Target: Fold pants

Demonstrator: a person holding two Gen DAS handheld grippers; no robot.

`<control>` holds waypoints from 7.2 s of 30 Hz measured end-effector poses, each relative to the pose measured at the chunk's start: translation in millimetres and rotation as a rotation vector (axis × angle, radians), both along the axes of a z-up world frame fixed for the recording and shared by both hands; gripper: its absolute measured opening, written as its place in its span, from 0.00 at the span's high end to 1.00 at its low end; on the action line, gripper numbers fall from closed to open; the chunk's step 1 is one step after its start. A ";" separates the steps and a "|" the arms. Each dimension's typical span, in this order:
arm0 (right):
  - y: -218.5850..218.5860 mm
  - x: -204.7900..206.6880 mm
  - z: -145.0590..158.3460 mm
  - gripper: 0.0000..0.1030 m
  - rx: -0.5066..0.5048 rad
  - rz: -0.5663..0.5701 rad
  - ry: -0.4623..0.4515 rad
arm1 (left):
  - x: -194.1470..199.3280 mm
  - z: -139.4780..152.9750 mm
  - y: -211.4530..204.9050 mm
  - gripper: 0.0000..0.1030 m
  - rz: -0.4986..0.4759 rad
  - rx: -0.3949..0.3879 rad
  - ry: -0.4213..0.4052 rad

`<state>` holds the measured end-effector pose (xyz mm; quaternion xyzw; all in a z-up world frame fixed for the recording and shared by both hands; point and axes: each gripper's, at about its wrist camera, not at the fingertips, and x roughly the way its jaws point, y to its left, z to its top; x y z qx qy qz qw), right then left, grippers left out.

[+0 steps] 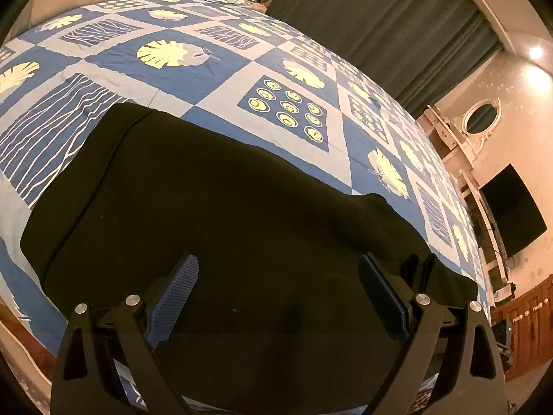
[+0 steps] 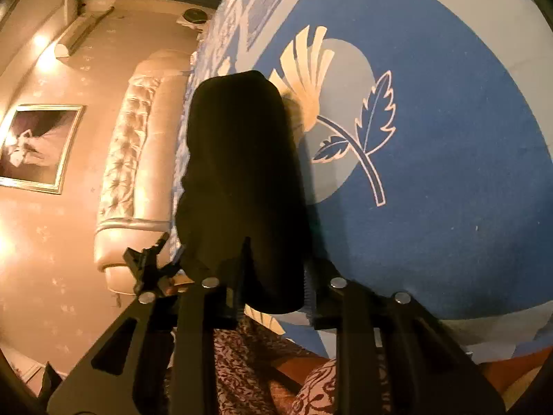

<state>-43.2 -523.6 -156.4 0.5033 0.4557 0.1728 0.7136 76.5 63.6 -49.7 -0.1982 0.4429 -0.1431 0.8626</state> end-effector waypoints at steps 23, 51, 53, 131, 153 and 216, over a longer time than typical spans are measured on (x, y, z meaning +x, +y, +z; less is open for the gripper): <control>-36.1 114.9 17.8 0.20 0.014 0.023 -0.129 | -0.1 -1.8 -11.0 0.10 -0.028 0.097 -0.010; -33.8 86.9 17.9 0.36 -0.024 -0.037 -0.084 | 0.2 -1.4 -16.4 0.10 -0.056 0.149 -0.007; -30.2 74.6 25.2 0.33 -0.048 -0.047 -0.090 | 1.5 2.5 -14.8 0.10 -0.070 0.143 0.001; -13.4 26.6 70.5 0.24 -0.144 -0.242 -0.165 | 24.9 111.7 -53.9 0.87 -0.410 -0.319 0.036; -1.8 33.2 67.4 0.24 -0.135 -0.223 -0.169 | -35.0 39.9 -248.5 0.32 -0.564 0.009 0.074; 99.9 65.8 93.0 0.89 -0.305 0.028 -0.164 | -23.7 32.2 -112.8 0.17 -0.254 0.245 -0.089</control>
